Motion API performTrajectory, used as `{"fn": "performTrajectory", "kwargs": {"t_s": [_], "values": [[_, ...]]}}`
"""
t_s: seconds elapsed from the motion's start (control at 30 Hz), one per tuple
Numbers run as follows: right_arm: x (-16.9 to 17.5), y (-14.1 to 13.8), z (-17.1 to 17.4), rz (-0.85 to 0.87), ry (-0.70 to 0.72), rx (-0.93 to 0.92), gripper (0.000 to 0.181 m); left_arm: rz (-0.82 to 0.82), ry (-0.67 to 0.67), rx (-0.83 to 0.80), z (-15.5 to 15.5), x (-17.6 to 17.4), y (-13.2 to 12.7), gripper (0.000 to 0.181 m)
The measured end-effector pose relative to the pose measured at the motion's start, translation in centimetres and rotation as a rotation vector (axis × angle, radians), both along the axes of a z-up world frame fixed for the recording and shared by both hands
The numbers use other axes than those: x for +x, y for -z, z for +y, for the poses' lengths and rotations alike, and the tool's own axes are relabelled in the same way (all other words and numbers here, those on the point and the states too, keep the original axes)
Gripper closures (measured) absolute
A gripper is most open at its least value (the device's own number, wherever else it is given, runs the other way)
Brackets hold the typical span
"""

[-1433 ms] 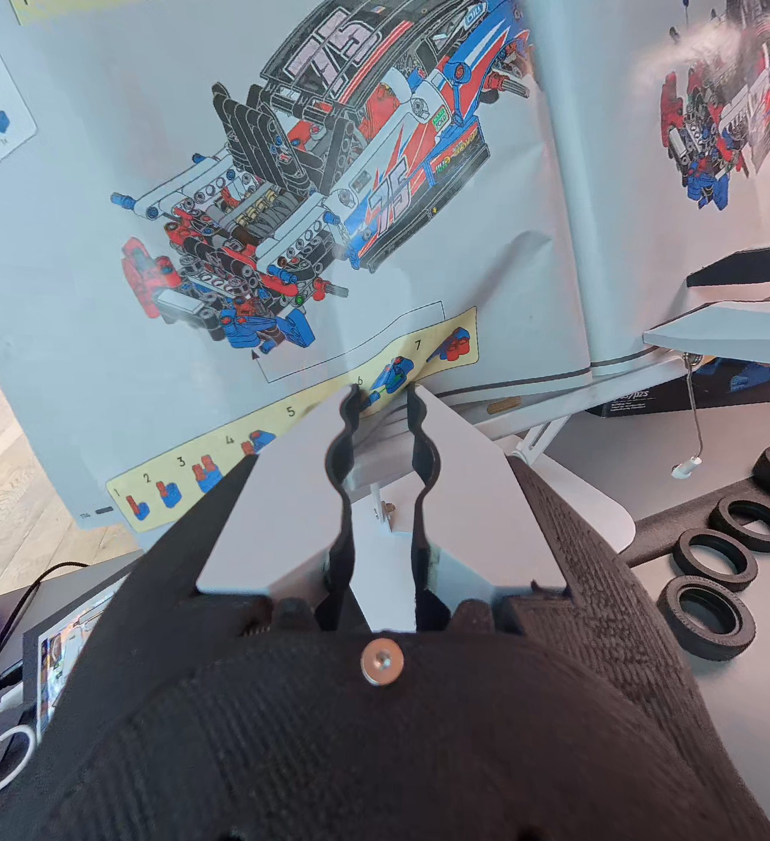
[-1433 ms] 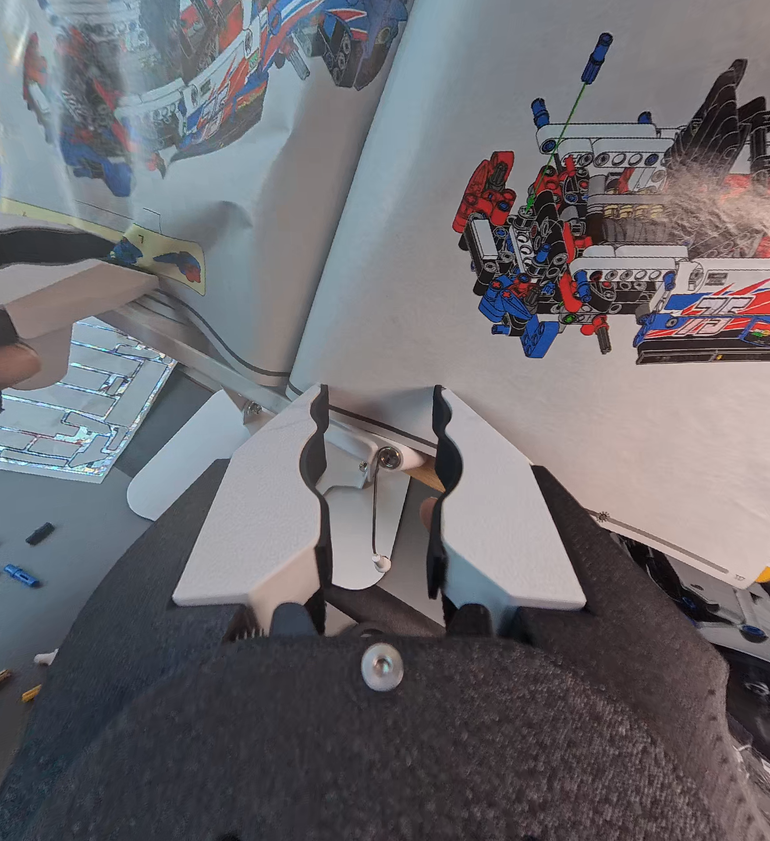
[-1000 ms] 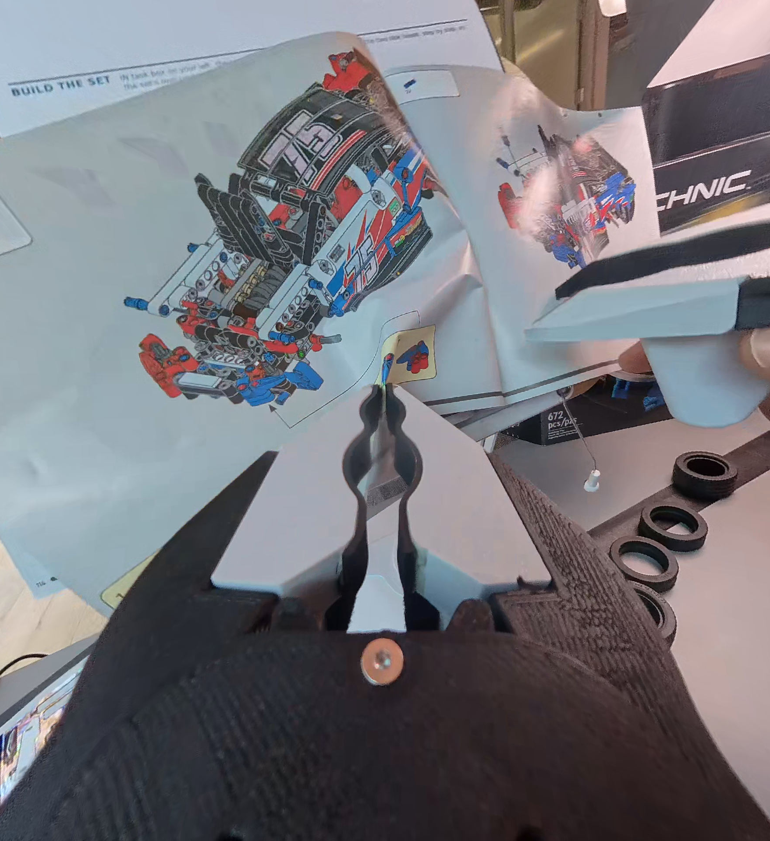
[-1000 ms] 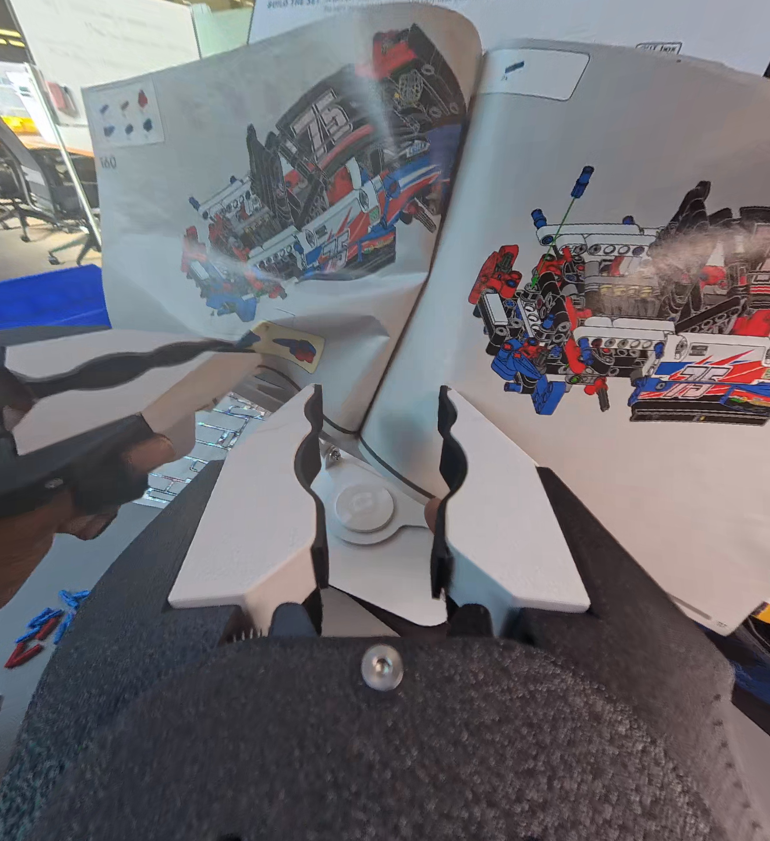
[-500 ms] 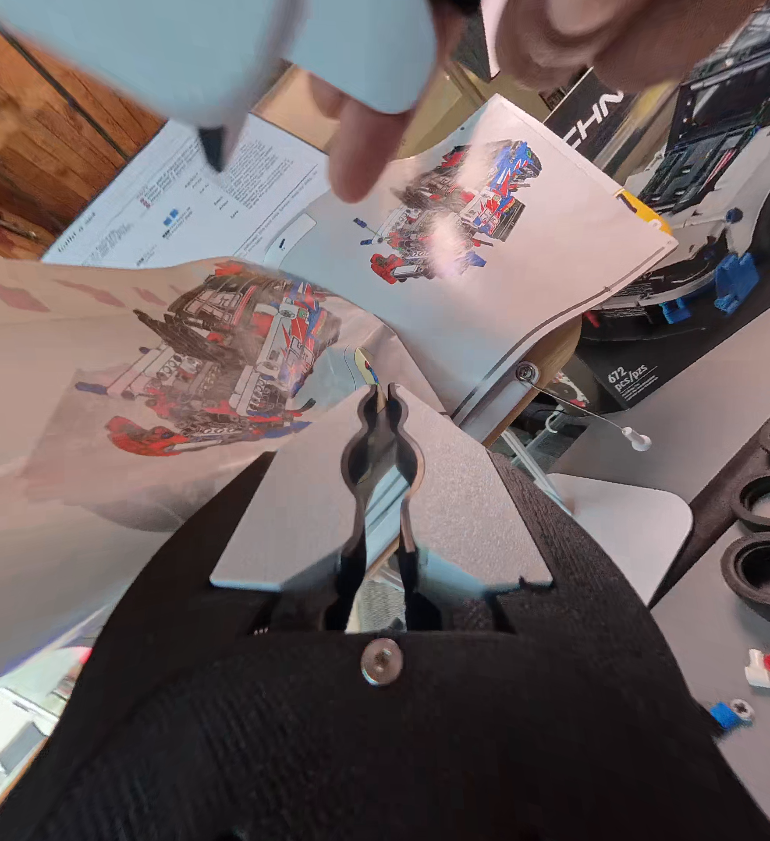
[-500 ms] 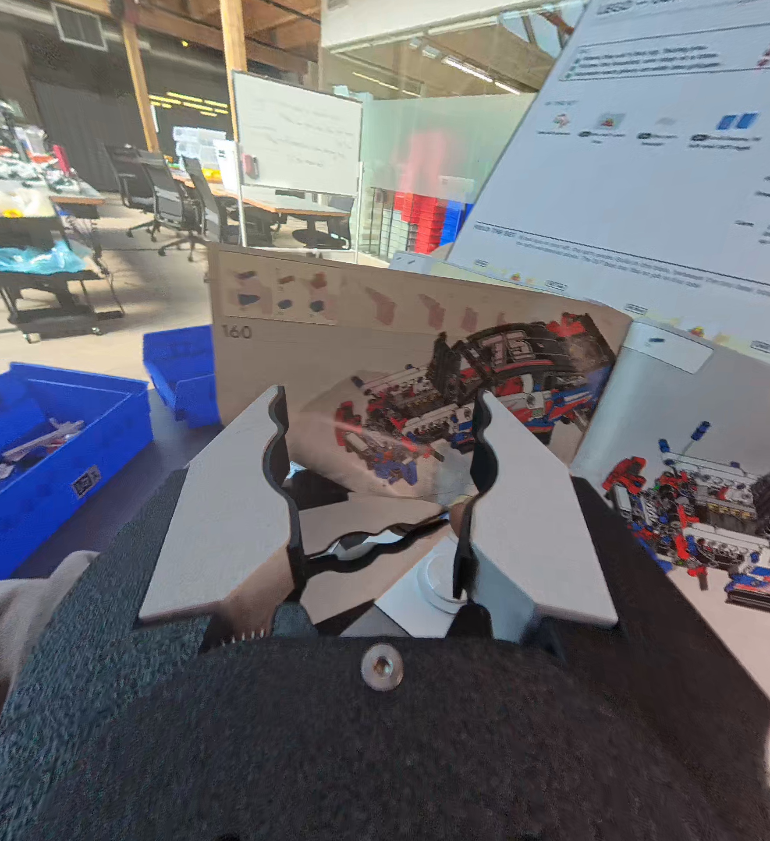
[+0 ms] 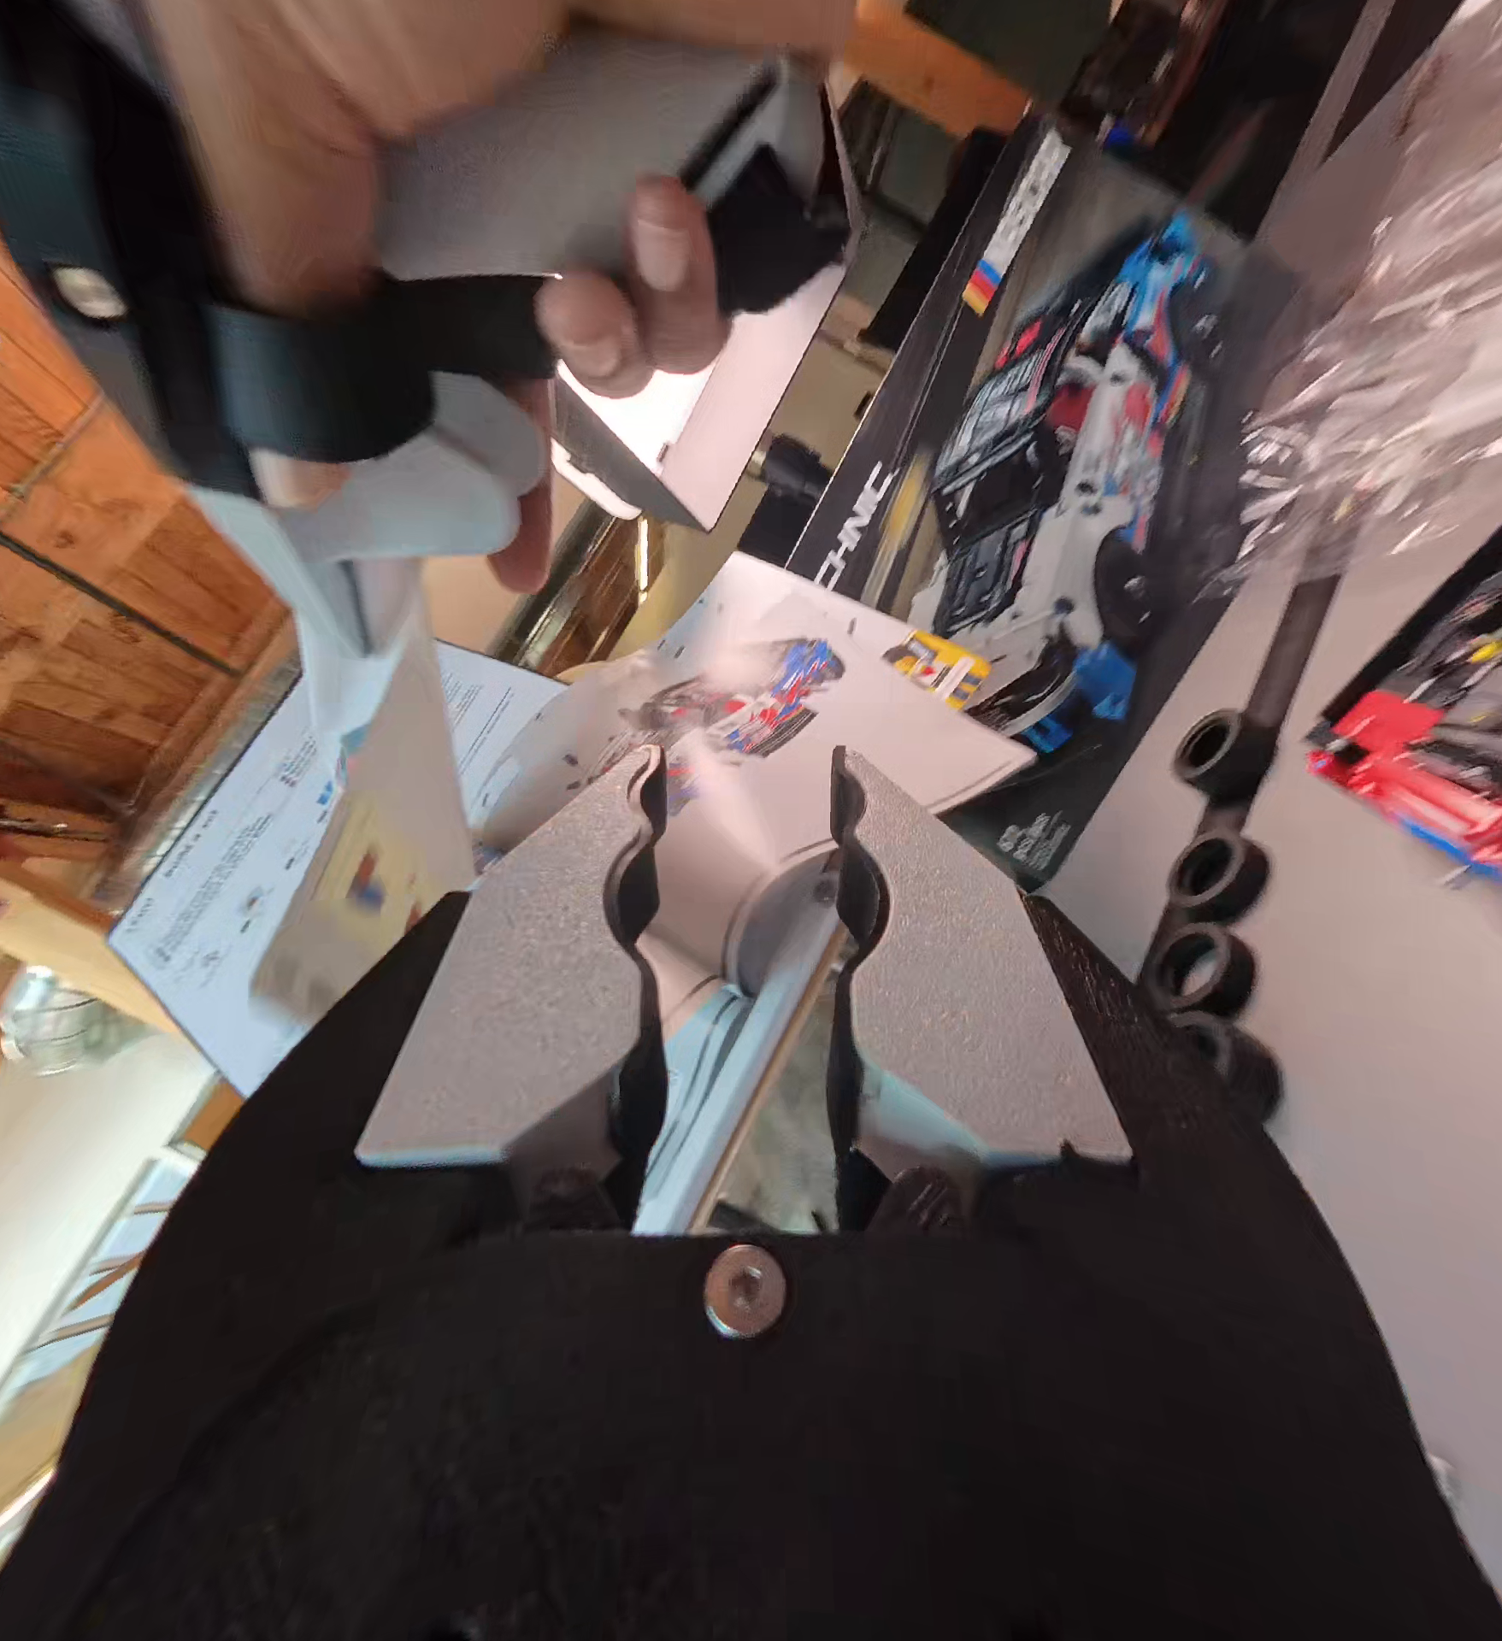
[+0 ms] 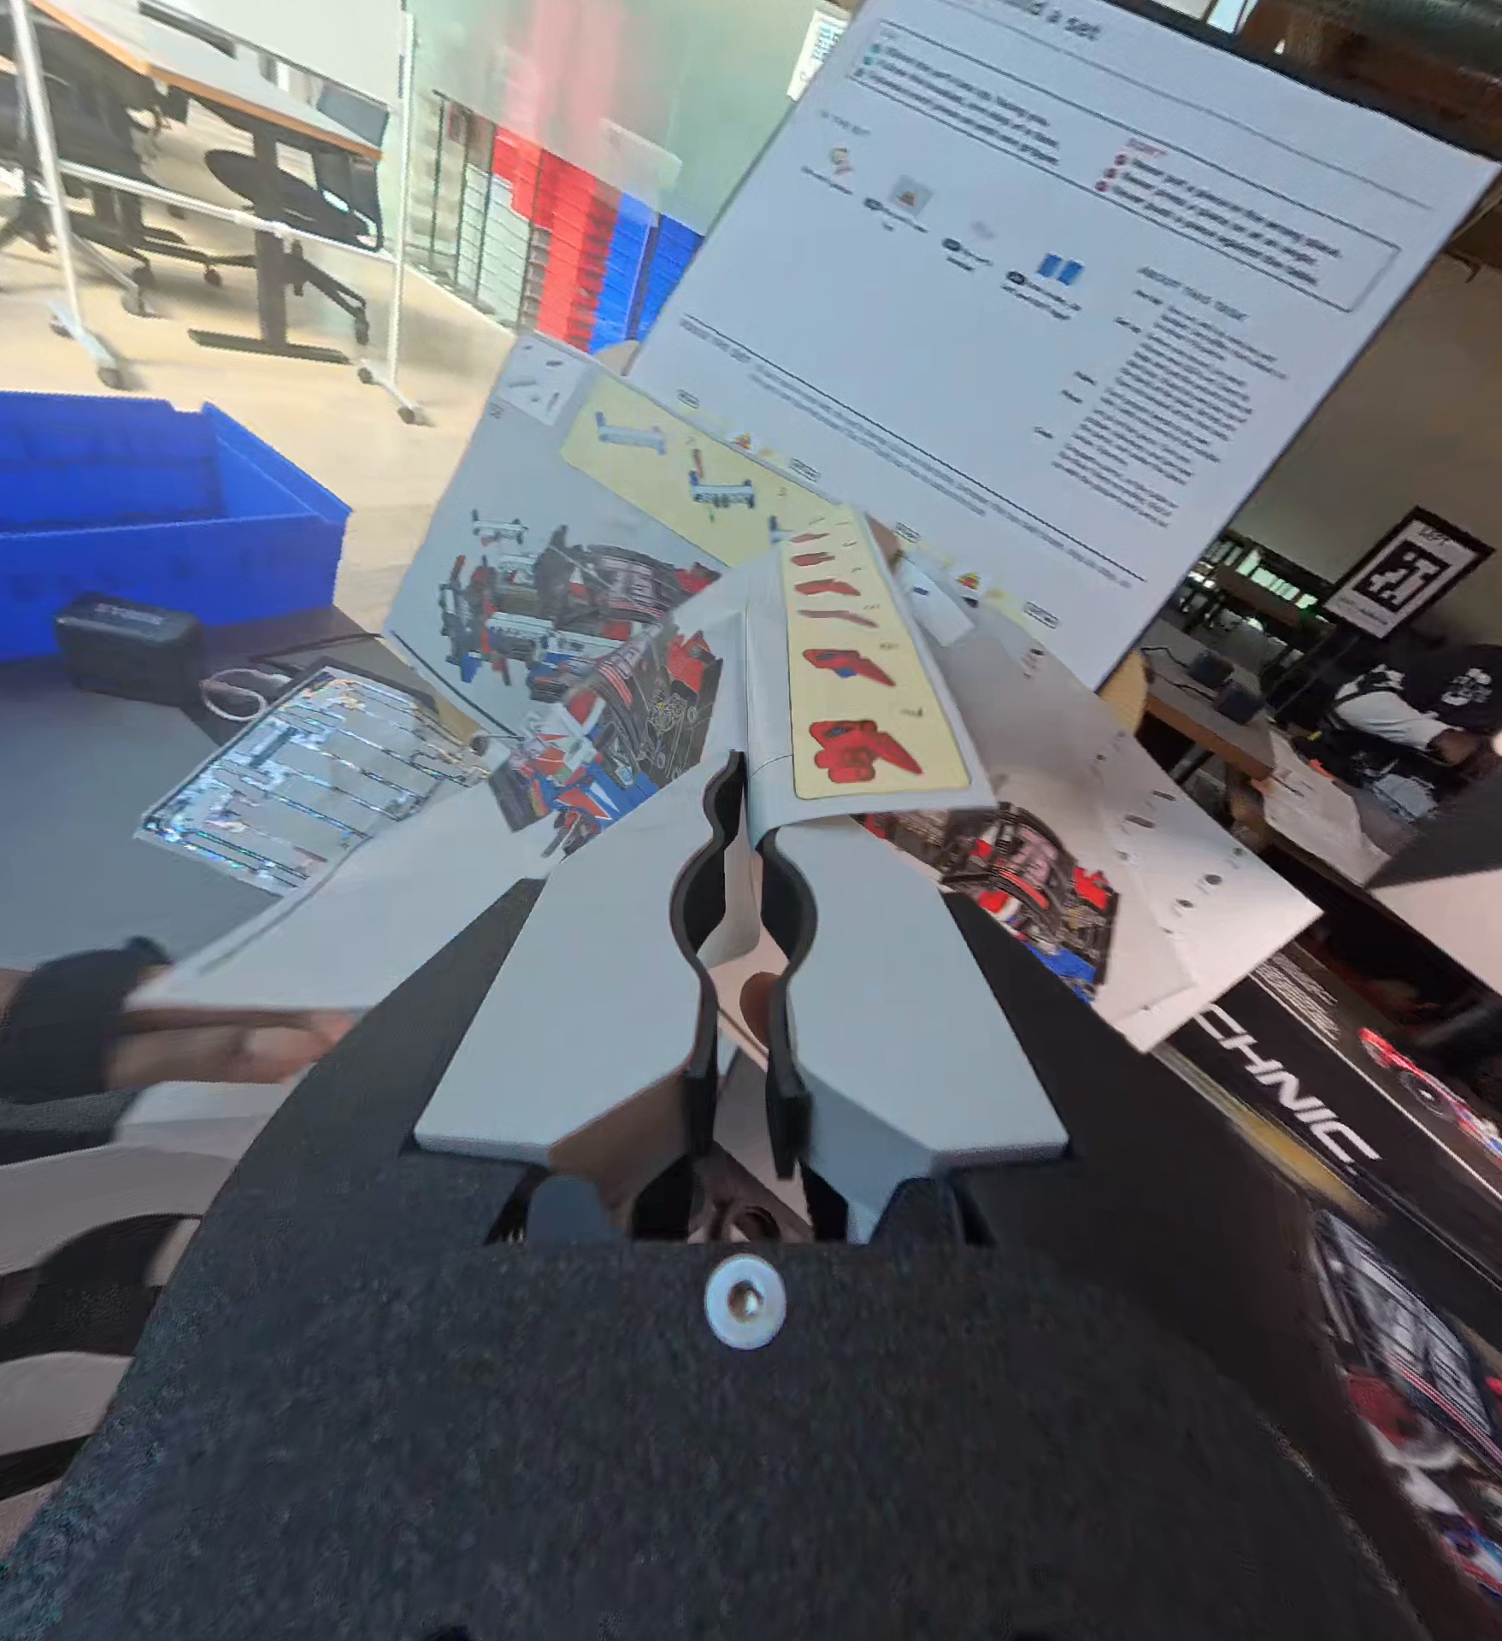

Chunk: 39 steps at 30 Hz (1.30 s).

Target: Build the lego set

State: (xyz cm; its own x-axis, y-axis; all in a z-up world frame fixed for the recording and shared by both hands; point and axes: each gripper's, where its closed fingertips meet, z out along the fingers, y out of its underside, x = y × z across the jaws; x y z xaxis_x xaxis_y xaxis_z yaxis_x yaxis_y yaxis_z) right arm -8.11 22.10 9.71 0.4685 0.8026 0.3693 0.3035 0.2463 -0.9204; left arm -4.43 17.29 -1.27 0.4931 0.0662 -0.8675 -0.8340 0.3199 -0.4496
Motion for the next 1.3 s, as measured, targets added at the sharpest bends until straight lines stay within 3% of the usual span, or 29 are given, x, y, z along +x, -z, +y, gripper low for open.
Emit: {"fn": "performTrajectory", "kwargs": {"t_s": [0.1,0.2,0.3,0.4,0.6,0.67,0.77,0.93,1.0,1.1,1.17,1.23,1.3], "values": [[3.9,0.2,4.6,-0.019,0.098,0.017,0.181,-0.176,0.127,-0.043,-2.2,0.1,-1.5,0.157],[6.9,0.8,9.5,-0.043,0.192,0.029,0.181,-0.382,0.197,-0.051,-2.4,-1.9,-4.5,0.17],[8.2,2.2,14.0,-0.087,0.246,0.033,0.181,-0.568,0.116,-0.192,1.4,-5.8,-5.2,0.172],[8.6,3.6,17.5,-0.118,0.29,0.016,0.181,-0.701,0.031,-0.457,6.9,-8.9,-2.8,0.163],[8.4,7.3,21.6,-0.135,0.362,-0.07,0.163,-0.551,-0.13,-0.627,14.1,-10.3,-0.8,0.176],[9.2,7.2,21.6,-0.101,0.412,-0.035,0.163,-0.513,-0.186,-0.627,15.6,-10.2,-0.6,0.181],[8.8,5.8,18.4,0.026,0.359,0.029,0.162,-0.483,-0.253,-0.622,17.0,-10.0,-0.1,0.181],[3.6,7.1,12.8,0.086,0.132,-0.038,0.162,-0.5,-0.28,-0.592,17.9,-9.6,0.1,0.181],[2.1,6.9,12.6,0.14,0.143,-0.04,0.163,-0.499,-0.288,-0.588,17.9,-9.6,0.2,0.181],[5.2,3.2,14.3,0.339,0.359,-0.017,0.15,-0.478,-0.294,-0.582,17.7,-9.6,0.3,0.181],[8.0,0.6,14.3,0.505,0.406,-0.022,0.143,-0.472,-0.289,-0.582,17.7,-9.6,0.4,0.181],[8.4,-0.8,13.5,0.581,0.344,0.028,0.151,-0.47,-0.283,-0.576,17.7,-9.6,0.4,0.181],[5.8,-0.1,12.9,0.498,0.255,0.065,0.157,-0.483,-0.277,-0.573,17.8,-9.6,0.5,0.181]]}}
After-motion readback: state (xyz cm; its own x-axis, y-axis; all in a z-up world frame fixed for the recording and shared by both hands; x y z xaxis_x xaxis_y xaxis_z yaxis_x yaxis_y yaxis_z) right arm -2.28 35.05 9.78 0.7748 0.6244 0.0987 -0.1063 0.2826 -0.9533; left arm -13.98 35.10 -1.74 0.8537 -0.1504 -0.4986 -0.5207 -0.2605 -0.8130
